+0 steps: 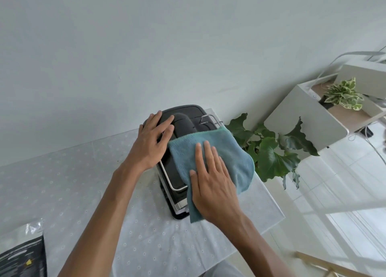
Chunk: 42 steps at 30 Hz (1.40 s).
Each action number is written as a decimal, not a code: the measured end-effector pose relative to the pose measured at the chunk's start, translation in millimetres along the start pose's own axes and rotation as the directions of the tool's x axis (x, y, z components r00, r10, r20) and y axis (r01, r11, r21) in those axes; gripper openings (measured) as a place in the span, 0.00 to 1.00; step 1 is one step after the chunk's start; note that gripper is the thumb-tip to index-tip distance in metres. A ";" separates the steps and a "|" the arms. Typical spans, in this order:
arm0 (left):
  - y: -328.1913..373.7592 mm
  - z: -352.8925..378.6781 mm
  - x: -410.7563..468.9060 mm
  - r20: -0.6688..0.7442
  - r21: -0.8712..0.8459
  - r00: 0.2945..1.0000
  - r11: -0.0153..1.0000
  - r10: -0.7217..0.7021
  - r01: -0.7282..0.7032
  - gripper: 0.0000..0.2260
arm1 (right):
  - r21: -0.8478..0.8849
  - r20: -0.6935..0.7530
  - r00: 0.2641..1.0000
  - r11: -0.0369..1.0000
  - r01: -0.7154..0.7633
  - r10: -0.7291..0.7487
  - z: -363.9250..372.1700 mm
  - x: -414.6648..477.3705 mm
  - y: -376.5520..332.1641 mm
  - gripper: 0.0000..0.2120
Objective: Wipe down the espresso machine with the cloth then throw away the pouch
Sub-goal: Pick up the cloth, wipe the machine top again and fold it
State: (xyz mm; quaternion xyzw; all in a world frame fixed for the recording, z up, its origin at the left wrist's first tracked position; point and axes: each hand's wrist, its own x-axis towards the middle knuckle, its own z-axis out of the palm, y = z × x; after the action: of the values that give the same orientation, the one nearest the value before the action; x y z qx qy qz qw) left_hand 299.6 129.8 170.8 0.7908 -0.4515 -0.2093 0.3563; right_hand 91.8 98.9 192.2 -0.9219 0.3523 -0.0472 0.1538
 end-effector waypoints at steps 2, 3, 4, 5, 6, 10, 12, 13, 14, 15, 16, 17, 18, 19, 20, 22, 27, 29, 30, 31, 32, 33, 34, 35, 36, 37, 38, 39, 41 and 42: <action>0.7 0.5 0.3 0.004 0.010 1.000 1.000 0.000 0.000 0.26 | 0.026 -0.006 1.000 0.999 0.024 -0.024 0.7 17.5 4.2 0.28; 1.0 0.4 0.1 0.006 0.016 1.000 1.000 0.000 0.000 0.26 | 0.022 -0.019 0.999 0.999 0.034 -0.034 0.8 21.7 5.9 0.28; 1.2 0.0 -0.2 0.007 0.020 1.000 1.000 0.000 0.000 0.27 | 0.011 -0.025 0.999 0.999 0.034 -0.034 1.0 21.1 7.1 0.28; 1.1 -0.1 -0.6 0.009 0.021 1.000 1.000 -0.002 0.002 0.27 | -0.007 -0.019 0.999 1.000 0.026 -0.026 1.1 15.3 7.2 0.28; 0.8 -0.1 -1.0 0.008 0.022 1.000 1.000 -0.003 0.003 0.28 | -0.030 -0.005 1.000 0.999 0.013 -0.013 1.1 5.2 6.8 0.29; -0.8 0.1 -0.1 0.000 0.038 1.000 0.999 -0.010 0.010 0.28 | -0.059 0.036 0.999 0.998 -0.037 0.039 -2.9 -26.8 1.7 0.30; -0.5 0.0 0.4 0.001 0.041 1.000 0.999 -0.013 0.013 0.27 | -0.012 0.066 0.998 1.000 -0.016 0.017 -4.0 -12.8 1.9 0.31; 0.1 0.0 0.4 0.004 0.043 1.000 0.999 -0.013 0.013 0.27 | 0.011 0.071 0.997 1.000 0.010 -0.010 -4.1 -1.1 2.3 0.32; 0.6 -0.1 -0.1 0.010 0.043 1.000 0.999 -0.015 0.015 0.27 | 0.028 0.070 0.997 0.999 0.038 -0.039 -3.6 10.4 3.5 0.33; 0.9 -0.3 -0.3 0.018 0.041 1.000 0.999 -0.019 0.018 0.27 | 0.043 0.072 0.996 0.997 0.056 -0.059 -3.6 19.8 4.7 0.34; 1.4 -1.3 -0.1 0.025 0.037 0.999 0.999 -0.022 0.021 0.26 | 0.056 0.076 0.995 0.996 0.067 -0.072 -4.3 25.8 6.3 0.34; 1.5 -2.1 -0.2 0.033 0.035 0.999 0.999 -0.024 0.023 0.26 | 0.069 0.086 0.993 0.995 0.073 -0.079 -5.9 26.6 7.2 0.34; 1.9 -3.0 -0.9 0.040 0.036 0.999 0.999 -0.025 0.023 0.25 | 0.075 0.100 0.991 0.994 0.079 -0.086 -8.4 22.4 7.6 0.33; 3.6 -4.1 -2.6 0.044 0.037 0.999 0.999 -0.023 0.022 0.25 | 0.073 0.127 0.987 0.994 0.086 -0.095 -11.1 14.2 8.2 0.32; 5.8 -4.7 -5.4 0.043 0.036 0.999 0.999 -0.021 0.019 0.24 | 0.074 0.157 0.981 0.992 0.099 -0.110 -13.7 4.4 9.9 0.32; 12.5 -5.5 -15.0 0.037 0.033 0.999 0.999 -0.019 0.018 0.23 | 0.133 0.203 0.969 0.984 0.115 -0.141 -26.6 -9.7 13.0 0.30; 24.1 -3.6 -41.5 -0.037 0.198 0.999 0.980 0.038 -0.030 0.25 | 0.122 -0.048 0.974 0.967 0.224 -0.219 -57.0 41.1 41.9 0.25; 29.4 -2.3 -45.1 -0.047 0.266 0.997 0.963 0.060 -0.045 0.21 | -0.033 0.065 0.957 0.958 0.285 -0.283 -57.0 65.6 54.0 0.26; 31.9 -1.0 -45.2 -0.059 0.277 0.996 0.960 0.061 -0.043 0.20 | -0.090 0.125 0.947 0.947 0.307 -0.296 -54.3 73.6 60.4 0.27; 34.6 0.4 -44.4 -0.082 0.279 0.994 0.959 0.072 -0.046 0.18 | -0.130 0.152 0.936 0.933 0.336 -0.316 -51.6 78.5 66.2 0.27; 37.2 1.9 -43.4 -0.114 0.275 0.989 0.959 0.097 -0.063 0.17 | -0.168 0.155 0.928 0.917 0.362 -0.338 -50.3 81.3 71.0 0.26; 40.0 3.4 -42.3 -0.148 0.269 0.981 0.959 0.128 -0.085 0.14 | -0.191 0.141 0.923 0.904 0.381 -0.359 -51.0 83.6 74.8 0.25; 42.6 4.2 -41.8 -0.176 0.257 0.974 0.962 0.145 -0.097 0.12 | -0.193 0.124 0.919 0.899 0.392 -0.374 -53.6 85.9 77.0 0.23; 45.6 4.2 -42.9 -0.194 0.237 0.971 0.967 0.140 -0.092 0.10 | -0.177 0.111 0.914 0.897 0.405 -0.391 -56.7 88.4 78.4 0.21; 48.2 4.1 -45.0 -0.196 0.208 0.974 0.975 0.115 -0.073 0.09 | -0.151 0.108 0.908 0.896 0.418 -0.406 -60.1 90.6 80.0 0.19; 50.4 3.9 -48.2 -0.181 0.175 0.980 0.983 0.082 -0.050 0.08 | -0.114 0.105 0.899 0.893 0.436 -0.426 -64.0 92.3 82.0 0.17; 52.5 3.7 -51.7 -0.161 0.138 0.986 0.990 0.054 -0.031 0.08 | -0.072 0.099 0.887 0.885 0.459 -0.452 -67.8 93.4 84.5 0.15; 55.0 3.5 -56.3 -0.152 0.101 0.988 0.995 0.039 -0.024 0.08 | -0.031 0.090 0.873 0.874 0.484 -0.480 -71.8 92.7 87.3 0.14; 63.6 3.0 -66.9 -0.182 0.037 0.983 0.999 0.029 -0.022 0.08 | 0.039 0.073 0.855 0.859 0.511 -0.513 -80.8 87.0 93.6 0.16; 70.5 3.1 -73.4 -0.205 0.011 0.978 1.000 0.027 -0.025 0.08 | 0.058 0.055 0.847 0.848 0.526 -0.529 -85.2 82.3 97.3 0.18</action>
State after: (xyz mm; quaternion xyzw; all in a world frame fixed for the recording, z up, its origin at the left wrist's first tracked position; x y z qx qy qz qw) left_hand 220.8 168.2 222.6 0.8036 -0.4236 -0.1203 0.4004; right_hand 74.8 -45.6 240.4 -0.9810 0.0790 -0.0630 0.1655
